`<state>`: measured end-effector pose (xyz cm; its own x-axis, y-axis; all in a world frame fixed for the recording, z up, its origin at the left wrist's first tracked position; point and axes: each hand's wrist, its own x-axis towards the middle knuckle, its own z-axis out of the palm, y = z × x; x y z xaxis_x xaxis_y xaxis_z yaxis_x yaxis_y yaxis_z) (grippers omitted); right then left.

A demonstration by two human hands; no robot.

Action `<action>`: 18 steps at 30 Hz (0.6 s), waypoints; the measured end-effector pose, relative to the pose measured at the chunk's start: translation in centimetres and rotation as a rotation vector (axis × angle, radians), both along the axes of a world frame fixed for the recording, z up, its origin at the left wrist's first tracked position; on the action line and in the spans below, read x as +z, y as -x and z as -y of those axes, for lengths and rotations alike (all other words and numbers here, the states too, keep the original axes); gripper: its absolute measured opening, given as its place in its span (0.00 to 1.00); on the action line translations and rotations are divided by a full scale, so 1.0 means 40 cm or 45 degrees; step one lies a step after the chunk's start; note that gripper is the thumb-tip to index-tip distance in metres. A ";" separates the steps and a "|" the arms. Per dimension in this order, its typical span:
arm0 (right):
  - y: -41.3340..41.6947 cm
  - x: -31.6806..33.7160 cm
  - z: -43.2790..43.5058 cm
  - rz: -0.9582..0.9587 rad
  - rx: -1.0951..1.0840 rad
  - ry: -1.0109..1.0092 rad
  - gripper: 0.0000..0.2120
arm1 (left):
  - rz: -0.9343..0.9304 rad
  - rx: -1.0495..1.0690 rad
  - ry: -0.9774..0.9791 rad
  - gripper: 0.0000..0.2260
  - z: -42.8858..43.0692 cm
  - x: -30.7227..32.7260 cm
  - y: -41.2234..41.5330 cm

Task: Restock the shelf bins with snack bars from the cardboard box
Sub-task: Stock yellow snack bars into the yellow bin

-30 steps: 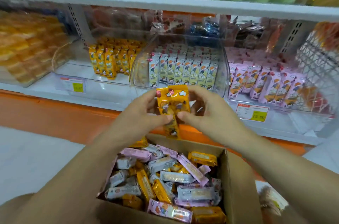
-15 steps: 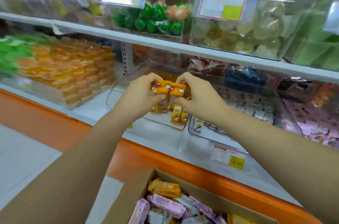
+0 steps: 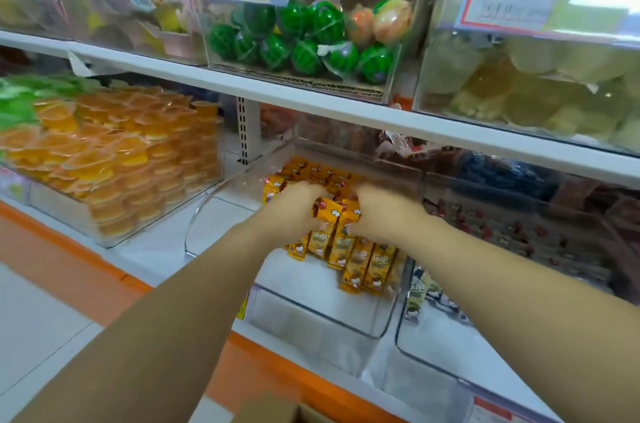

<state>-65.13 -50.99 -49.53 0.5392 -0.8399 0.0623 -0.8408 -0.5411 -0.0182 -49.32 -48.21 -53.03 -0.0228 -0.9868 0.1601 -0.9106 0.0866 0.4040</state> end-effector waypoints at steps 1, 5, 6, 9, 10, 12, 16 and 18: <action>-0.002 -0.004 0.006 -0.038 0.012 0.048 0.20 | 0.041 0.006 0.000 0.23 0.010 -0.009 0.001; -0.006 -0.010 0.022 -0.070 0.053 0.117 0.16 | 0.112 0.095 0.054 0.25 0.026 -0.042 0.010; -0.005 -0.010 0.024 -0.054 0.065 0.123 0.15 | 0.107 0.118 0.085 0.26 0.029 -0.047 0.012; 0.005 -0.006 0.018 0.028 0.091 0.167 0.13 | 0.049 0.149 0.142 0.26 0.025 -0.042 0.014; 0.009 -0.002 0.013 0.064 0.091 0.198 0.12 | 0.035 0.160 0.145 0.27 0.020 -0.037 0.013; 0.021 0.008 -0.006 0.149 0.082 0.227 0.12 | 0.026 0.174 0.147 0.26 0.003 -0.025 0.011; 0.058 0.031 -0.079 0.316 0.084 0.125 0.10 | 0.022 0.132 0.140 0.21 -0.060 0.006 0.025; 0.080 0.037 -0.127 0.349 0.124 0.164 0.09 | -0.027 0.117 0.163 0.19 -0.109 0.025 0.046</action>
<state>-68.32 -45.90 -48.03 0.5651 -0.7609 0.3187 -0.7583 -0.6313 -0.1627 -51.16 -43.86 -52.04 0.0714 -0.9562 0.2840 -0.9086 0.0551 0.4140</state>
